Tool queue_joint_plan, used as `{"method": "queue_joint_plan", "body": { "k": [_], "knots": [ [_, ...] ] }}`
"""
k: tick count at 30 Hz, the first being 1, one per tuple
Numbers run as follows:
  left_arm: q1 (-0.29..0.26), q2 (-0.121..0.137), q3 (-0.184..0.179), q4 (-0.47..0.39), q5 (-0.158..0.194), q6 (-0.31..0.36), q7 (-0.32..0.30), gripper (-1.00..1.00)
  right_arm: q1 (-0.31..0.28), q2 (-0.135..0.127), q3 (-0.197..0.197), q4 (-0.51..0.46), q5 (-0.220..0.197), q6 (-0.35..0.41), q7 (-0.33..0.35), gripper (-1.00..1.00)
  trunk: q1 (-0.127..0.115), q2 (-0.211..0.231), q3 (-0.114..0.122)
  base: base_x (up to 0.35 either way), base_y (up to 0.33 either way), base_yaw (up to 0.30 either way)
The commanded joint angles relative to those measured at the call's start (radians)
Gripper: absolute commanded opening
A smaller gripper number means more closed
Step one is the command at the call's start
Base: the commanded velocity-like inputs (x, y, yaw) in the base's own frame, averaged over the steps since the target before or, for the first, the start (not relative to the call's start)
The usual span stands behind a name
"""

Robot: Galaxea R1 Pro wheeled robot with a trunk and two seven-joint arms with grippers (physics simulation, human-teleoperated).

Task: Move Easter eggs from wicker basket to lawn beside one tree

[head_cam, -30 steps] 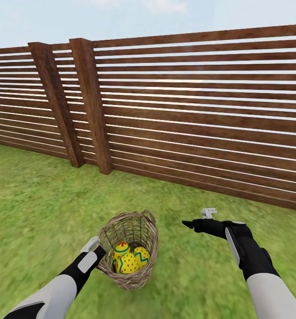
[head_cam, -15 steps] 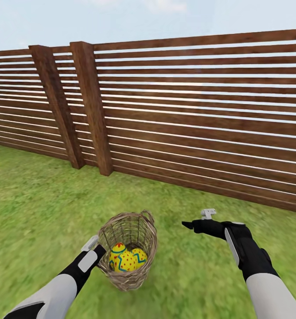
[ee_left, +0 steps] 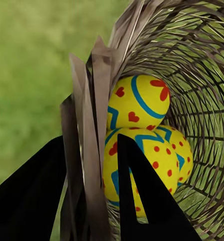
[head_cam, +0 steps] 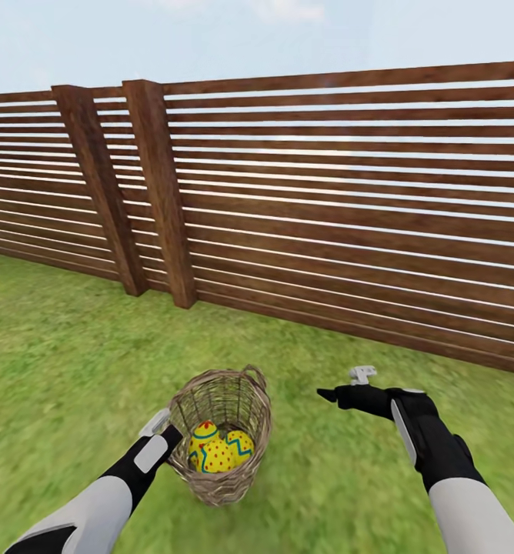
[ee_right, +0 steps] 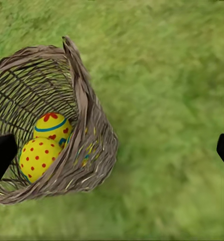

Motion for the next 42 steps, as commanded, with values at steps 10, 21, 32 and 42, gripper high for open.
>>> {"method": "queue_joint_plan", "body": {
  "k": [10, 21, 32, 42],
  "knots": [
    [0.000, 0.018, 0.000, 0.001, 0.008, 0.006, 0.005, -1.00, 0.005, 0.004, -0.003, 0.044, 0.097, 0.002, -0.005, 1.00, -0.039, 0.070, 0.031, 0.000, 0.000, 0.122],
    [0.000, 0.029, 0.000, 0.000, 0.009, 0.006, 0.003, -1.00, 0.005, 0.005, -0.003, 0.058, 0.098, 0.002, -0.005, 1.00, -0.081, 0.147, 0.065, 0.000, 0.000, 0.291],
    [0.000, 0.031, 0.002, 0.001, 0.009, 0.006, 0.004, -1.00, 0.005, -0.002, -0.003, 0.127, 0.111, -0.041, -0.089, 1.00, -0.123, 0.224, 0.099, 0.000, 0.000, 0.291],
    [0.000, 0.046, 0.004, 0.002, 0.011, 0.006, 0.003, -1.00, 0.017, -0.051, -0.001, 0.823, 0.267, -0.496, -0.379, 1.00, -0.161, 0.294, 0.131, 0.000, 0.000, 0.284]
  ]
}}
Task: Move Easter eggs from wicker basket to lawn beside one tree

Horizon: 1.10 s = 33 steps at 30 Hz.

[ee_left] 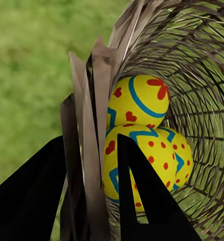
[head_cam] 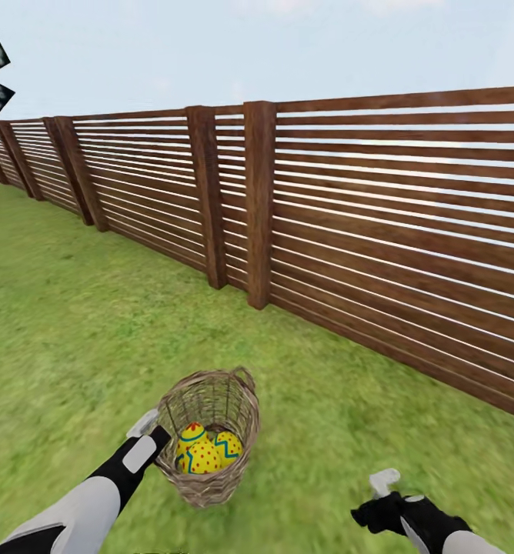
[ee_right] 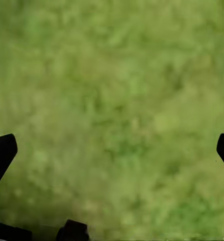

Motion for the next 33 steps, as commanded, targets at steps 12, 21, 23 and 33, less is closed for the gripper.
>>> {"method": "queue_joint_plan", "body": {
  "k": [12, 21, 23, 33],
  "knots": [
    [0.000, 0.005, 0.005, 0.000, 0.013, 0.004, 0.004, -1.00, 0.150, 0.007, -0.012, 0.133, 0.168, -0.154, -0.071, 1.00, -0.046, 0.084, 0.037, 0.000, 0.000, 0.102],
    [0.000, 0.005, 0.005, 0.000, 0.013, 0.004, 0.004, -1.00, 0.164, 0.007, -0.012, 0.132, 0.175, -0.156, -0.075, 1.00, -0.081, 0.147, 0.065, 0.000, 0.000, 0.294],
    [0.000, 0.005, 0.005, 0.000, 0.013, 0.004, 0.004, -1.00, 0.164, 0.007, -0.012, 0.132, 0.180, -0.156, -0.075, 1.00, -0.088, 0.161, 0.072, 0.000, 0.000, 0.294],
    [0.000, 0.005, 0.006, 0.000, 0.013, 0.004, 0.004, -1.00, 0.165, 0.007, -0.012, 0.133, 0.183, -0.156, -0.075, 1.00, -0.127, 0.231, 0.103, 0.000, 0.000, 0.294]
  ]
}}
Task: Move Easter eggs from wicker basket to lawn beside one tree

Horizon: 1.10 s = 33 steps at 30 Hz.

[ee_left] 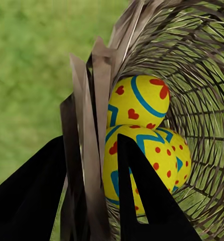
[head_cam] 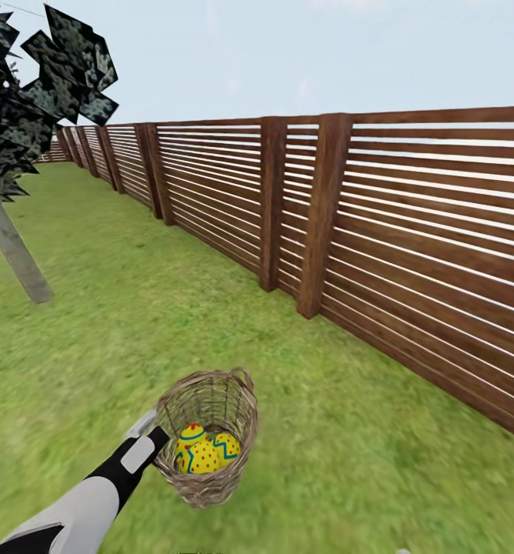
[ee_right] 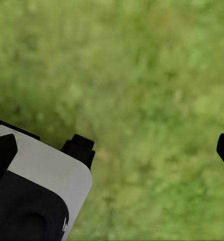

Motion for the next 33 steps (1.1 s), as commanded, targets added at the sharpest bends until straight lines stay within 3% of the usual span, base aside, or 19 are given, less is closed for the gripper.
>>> {"method": "queue_joint_plan", "body": {
  "k": [1, 10, 14, 21, 33],
  "knots": [
    [0.000, 0.000, 0.000, -0.003, 0.006, 0.005, 0.004, -1.00, 0.000, 0.000, -0.008, 0.000, 0.009, -0.003, 0.003, 1.00, -0.004, 0.007, 0.002, 0.000, 0.000, 0.294],
    [0.001, 0.001, 0.001, -0.001, 0.006, 0.005, 0.004, -1.00, 0.034, 0.000, -0.008, 0.044, 0.004, 0.000, 0.005, 1.00, -0.038, 0.070, 0.031, 0.000, 0.000, 0.042],
    [0.002, 0.001, 0.001, -0.002, 0.006, 0.005, 0.004, -1.00, 0.064, 0.053, -0.008, 0.048, 0.003, 0.003, 0.008, 1.00, -0.054, 0.098, 0.043, 0.000, 0.000, 0.064],
    [0.003, 0.000, 0.001, -0.002, 0.007, 0.005, 0.004, -1.00, 0.078, 0.056, -0.008, 0.048, 0.000, 0.000, 0.004, 1.00, -0.081, 0.147, 0.065, 0.000, 0.000, 0.280],
    [0.008, 0.002, 0.002, -0.004, 0.006, 0.003, 0.003, -1.00, 0.108, 0.059, -0.007, 0.048, 0.003, 0.000, 0.003, 1.00, -0.081, 0.147, 0.065, 0.000, 0.000, 0.288]
  ]
}}
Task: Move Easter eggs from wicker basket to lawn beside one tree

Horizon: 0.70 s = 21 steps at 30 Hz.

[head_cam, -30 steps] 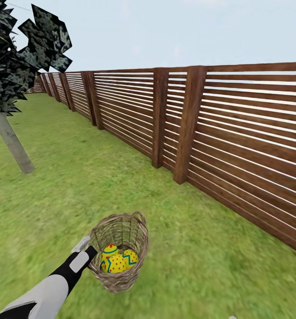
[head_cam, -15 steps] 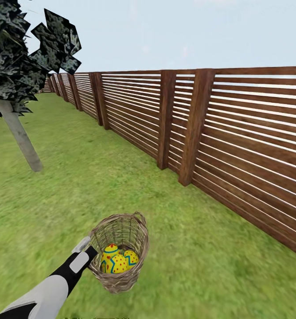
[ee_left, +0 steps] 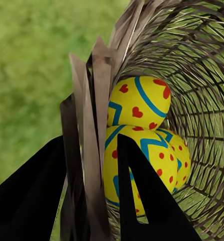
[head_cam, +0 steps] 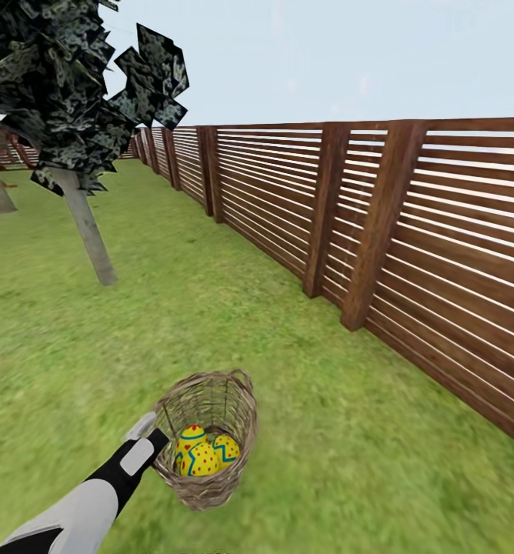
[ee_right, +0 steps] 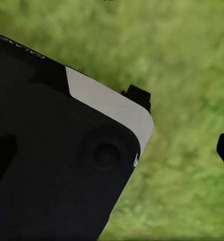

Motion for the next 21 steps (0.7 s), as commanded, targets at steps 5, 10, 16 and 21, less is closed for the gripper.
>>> {"method": "queue_joint_plan", "body": {
  "k": [5, 10, 16, 21],
  "knots": [
    [0.000, 0.010, 0.002, -0.003, 0.010, 0.005, 0.004, -1.00, -0.001, -0.002, -0.009, 0.003, 0.008, -0.006, 0.001, 1.00, -0.012, 0.020, 0.009, 0.000, 0.000, 0.288],
    [0.000, 0.011, 0.002, -0.003, 0.010, 0.005, 0.004, -1.00, -0.001, -0.002, -0.008, 0.003, 0.008, -0.005, 0.000, 1.00, -0.031, 0.055, 0.024, 0.000, 0.000, 0.288],
    [0.000, 0.011, 0.002, -0.002, 0.010, 0.005, 0.004, -1.00, 0.000, -0.002, -0.008, 0.003, 0.009, -0.004, -0.001, 1.00, -0.050, 0.090, 0.040, 0.000, 0.000, 0.288],
    [0.002, 0.011, 0.002, -0.002, 0.010, 0.004, 0.001, -1.00, 0.005, -0.002, -0.008, 0.003, 0.009, -0.004, -0.001, 1.00, -0.050, 0.090, 0.040, 0.000, 0.000, 0.288]
  ]
}}
